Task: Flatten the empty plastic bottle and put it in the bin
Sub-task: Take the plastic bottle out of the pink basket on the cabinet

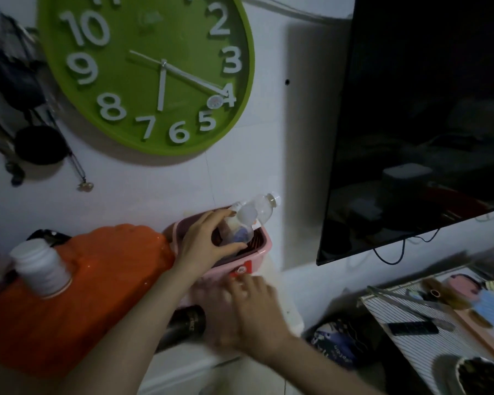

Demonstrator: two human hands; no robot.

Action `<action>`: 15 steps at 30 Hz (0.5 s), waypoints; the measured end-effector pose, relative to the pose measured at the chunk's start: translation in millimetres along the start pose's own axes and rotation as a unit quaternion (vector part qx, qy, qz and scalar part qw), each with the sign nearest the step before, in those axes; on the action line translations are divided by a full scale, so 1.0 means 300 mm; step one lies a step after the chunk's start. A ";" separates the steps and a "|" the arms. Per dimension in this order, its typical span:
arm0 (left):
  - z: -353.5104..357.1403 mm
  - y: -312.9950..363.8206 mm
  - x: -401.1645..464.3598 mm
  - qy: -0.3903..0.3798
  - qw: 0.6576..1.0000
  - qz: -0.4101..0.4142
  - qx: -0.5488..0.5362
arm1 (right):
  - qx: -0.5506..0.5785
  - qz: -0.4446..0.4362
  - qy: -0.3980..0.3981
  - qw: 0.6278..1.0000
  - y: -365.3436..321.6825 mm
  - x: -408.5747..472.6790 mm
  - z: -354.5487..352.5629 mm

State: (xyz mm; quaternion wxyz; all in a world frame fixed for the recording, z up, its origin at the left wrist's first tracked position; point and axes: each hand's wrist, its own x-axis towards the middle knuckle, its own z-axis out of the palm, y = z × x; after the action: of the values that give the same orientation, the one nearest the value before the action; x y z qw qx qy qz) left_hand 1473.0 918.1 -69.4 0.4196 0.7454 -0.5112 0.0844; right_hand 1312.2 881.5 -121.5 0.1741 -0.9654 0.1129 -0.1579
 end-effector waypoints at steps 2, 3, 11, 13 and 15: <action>-0.032 -0.012 -0.033 0.035 0.999 0.007 -0.006 | 0.010 -0.078 -0.063 0.995 -0.129 0.030 0.126; -0.050 -0.015 -0.050 0.052 0.999 0.001 -0.010 | 0.005 -0.115 -0.092 0.989 -0.181 0.045 0.182; -0.208 -0.029 -0.073 0.111 0.992 0.000 -0.058 | 0.068 -0.116 -0.041 0.990 -0.204 0.044 0.268; -0.245 -0.019 -0.053 0.118 0.992 0.011 -0.044 | 0.142 -0.061 0.002 0.988 -0.197 0.021 0.263; -0.280 -0.005 -0.039 0.109 0.993 0.036 -0.026 | 0.209 -0.007 0.040 0.977 -0.196 0.010 0.257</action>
State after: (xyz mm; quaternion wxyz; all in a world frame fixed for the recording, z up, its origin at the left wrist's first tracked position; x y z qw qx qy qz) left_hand 1494.4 986.2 -23.6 0.4891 0.7017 -0.4906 0.1664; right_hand 1351.0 957.7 -167.4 0.3661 -0.9015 0.0771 -0.2176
